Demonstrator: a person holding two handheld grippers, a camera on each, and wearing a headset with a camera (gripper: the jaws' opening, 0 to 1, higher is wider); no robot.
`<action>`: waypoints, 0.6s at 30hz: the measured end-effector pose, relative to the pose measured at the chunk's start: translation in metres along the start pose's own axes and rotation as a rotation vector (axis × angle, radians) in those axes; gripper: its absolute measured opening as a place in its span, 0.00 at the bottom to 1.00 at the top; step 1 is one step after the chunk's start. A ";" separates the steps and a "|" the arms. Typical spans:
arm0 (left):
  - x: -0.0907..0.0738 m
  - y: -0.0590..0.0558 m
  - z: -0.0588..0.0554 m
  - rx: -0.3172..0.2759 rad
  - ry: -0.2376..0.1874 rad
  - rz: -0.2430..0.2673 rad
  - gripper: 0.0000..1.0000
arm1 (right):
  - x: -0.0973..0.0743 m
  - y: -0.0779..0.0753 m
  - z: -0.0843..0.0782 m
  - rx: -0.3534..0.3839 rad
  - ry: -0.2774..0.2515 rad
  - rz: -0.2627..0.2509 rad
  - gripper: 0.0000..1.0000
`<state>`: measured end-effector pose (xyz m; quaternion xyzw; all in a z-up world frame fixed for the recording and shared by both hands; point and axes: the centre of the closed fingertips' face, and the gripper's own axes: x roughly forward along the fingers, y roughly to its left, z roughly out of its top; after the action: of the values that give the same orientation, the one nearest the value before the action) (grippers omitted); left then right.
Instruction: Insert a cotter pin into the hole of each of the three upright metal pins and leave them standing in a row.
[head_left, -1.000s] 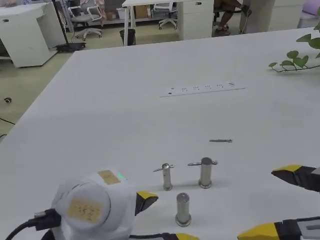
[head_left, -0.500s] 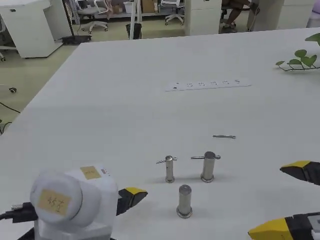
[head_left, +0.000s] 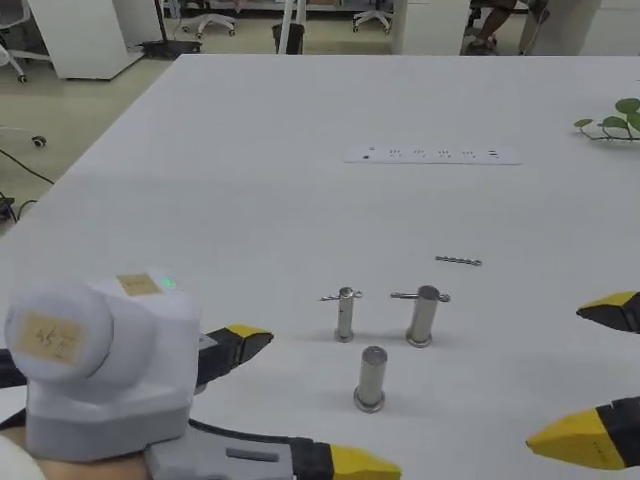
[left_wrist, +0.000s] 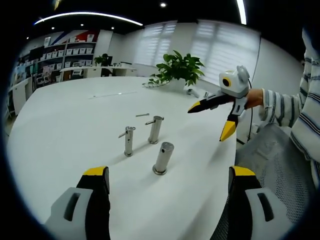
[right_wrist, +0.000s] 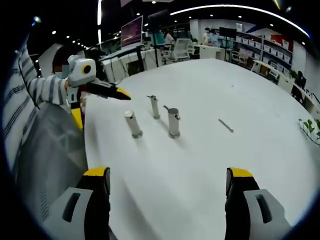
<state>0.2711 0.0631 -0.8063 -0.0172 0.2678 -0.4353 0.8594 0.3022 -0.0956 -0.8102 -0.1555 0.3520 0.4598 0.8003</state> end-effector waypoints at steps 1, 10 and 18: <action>-0.001 0.000 -0.001 0.003 0.002 -0.001 0.99 | 0.000 -0.004 -0.001 -0.020 0.023 0.004 0.97; -0.002 -0.003 -0.009 -0.021 0.019 -0.018 0.99 | 0.002 -0.035 0.016 -0.146 0.153 0.064 0.96; -0.001 -0.006 -0.010 -0.027 0.028 -0.030 0.99 | 0.012 -0.061 0.025 -0.201 0.269 0.105 0.89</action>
<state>0.2614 0.0620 -0.8131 -0.0269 0.2852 -0.4447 0.8487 0.3679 -0.1058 -0.8062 -0.2763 0.4157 0.5089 0.7014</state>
